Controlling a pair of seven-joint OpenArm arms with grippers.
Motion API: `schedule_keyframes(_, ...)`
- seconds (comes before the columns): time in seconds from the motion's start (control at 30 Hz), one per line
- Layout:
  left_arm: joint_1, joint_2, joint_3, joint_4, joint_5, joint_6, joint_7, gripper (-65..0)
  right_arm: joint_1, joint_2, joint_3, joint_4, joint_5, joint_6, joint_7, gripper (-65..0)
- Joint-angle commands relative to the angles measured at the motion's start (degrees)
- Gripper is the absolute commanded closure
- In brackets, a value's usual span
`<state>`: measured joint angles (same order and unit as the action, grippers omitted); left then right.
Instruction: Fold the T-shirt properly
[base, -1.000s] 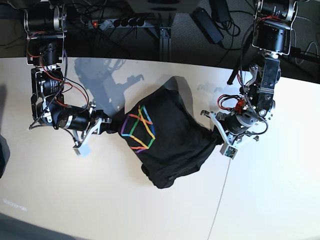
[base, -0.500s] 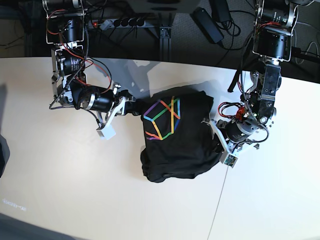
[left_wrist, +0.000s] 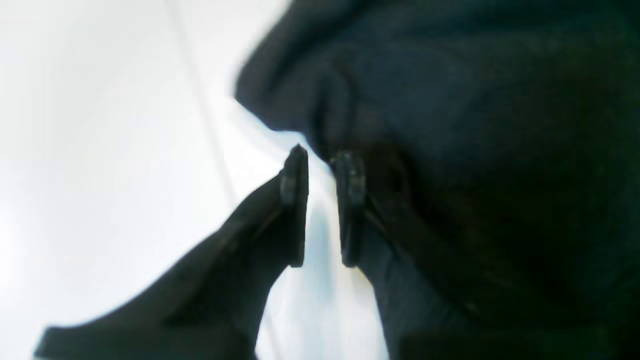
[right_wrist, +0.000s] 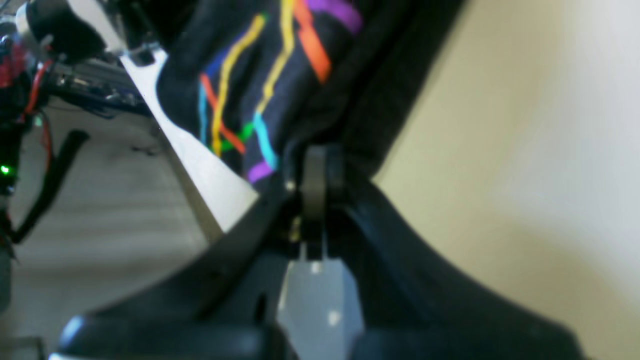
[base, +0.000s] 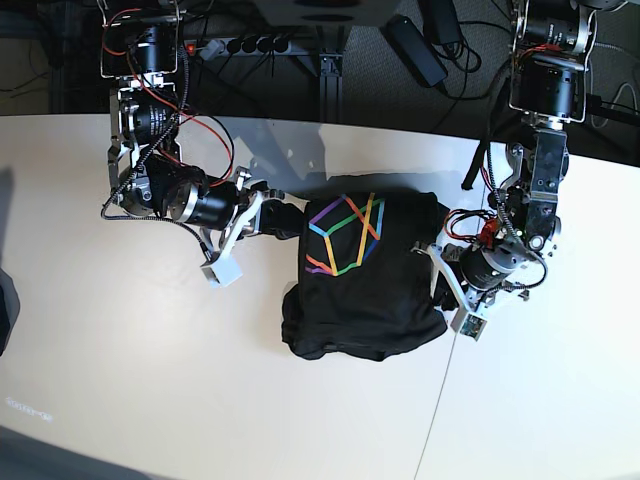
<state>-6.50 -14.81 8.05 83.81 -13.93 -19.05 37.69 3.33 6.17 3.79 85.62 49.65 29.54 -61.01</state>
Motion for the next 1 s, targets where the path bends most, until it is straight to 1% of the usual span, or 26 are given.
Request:
schedule_keyframes(0.0,-1.4,-0.3,-0.9,2.4,-0.5,0.7,-1.3,-10.3,0.9,0.8,0.4,2.0,0.8,4.9,0.8,0.0)
schedule_keyframes(0.1,-1.4,-0.3,-2.1,5.4,-3.0,0.6,1.0,-10.3,0.9,2.4,1.1,3.8,-0.9,4.9,1.2,0.0)
schedule_keyframes(0.17,-1.4,-0.3,-2.2,6.0,-3.6,0.6,2.7,-10.3,1.1,3.2,2.0,4.1,-2.9,4.9,1.9,0.0)
schedule_keyframes(0.3,-0.9,-0.9,-2.2,6.1,-3.6,0.6,3.1,-10.3,1.1,5.6,5.5,4.2,-6.0,4.8,3.6,0.0)
schedule_keyframes(0.43,-0.3,-3.1,-2.2,8.3,-3.6,0.6,3.9,-10.3,0.7,9.0,10.8,4.2,-5.9,4.8,3.1,0.0)
schedule_keyframes(0.53,2.4,-5.8,-2.2,12.8,-3.7,0.7,4.2,-10.3,-0.1,10.9,14.6,4.3,-3.8,4.8,0.8,0.0)
schedule_keyframes(0.67,8.7,-8.4,-3.3,19.3,-3.7,0.7,4.9,-10.3,-2.9,12.2,17.6,4.5,-0.7,4.9,-0.8,0.0)
schedule_keyframes(0.73,12.2,-9.1,-5.1,22.5,-4.5,0.7,5.4,-10.3,-4.8,13.0,18.3,4.8,0.5,4.9,-1.0,0.0)
schedule_keyframes(0.83,17.7,-9.2,-9.3,26.9,-6.4,0.6,7.7,-10.3,-8.5,13.9,18.9,5.6,2.5,4.9,-1.7,0.0)
schedule_keyframes(0.97,25.7,-9.2,-16.2,31.3,-8.2,0.5,9.4,-10.3,-13.7,14.0,20.3,7.9,4.8,4.9,-3.3,0.0)
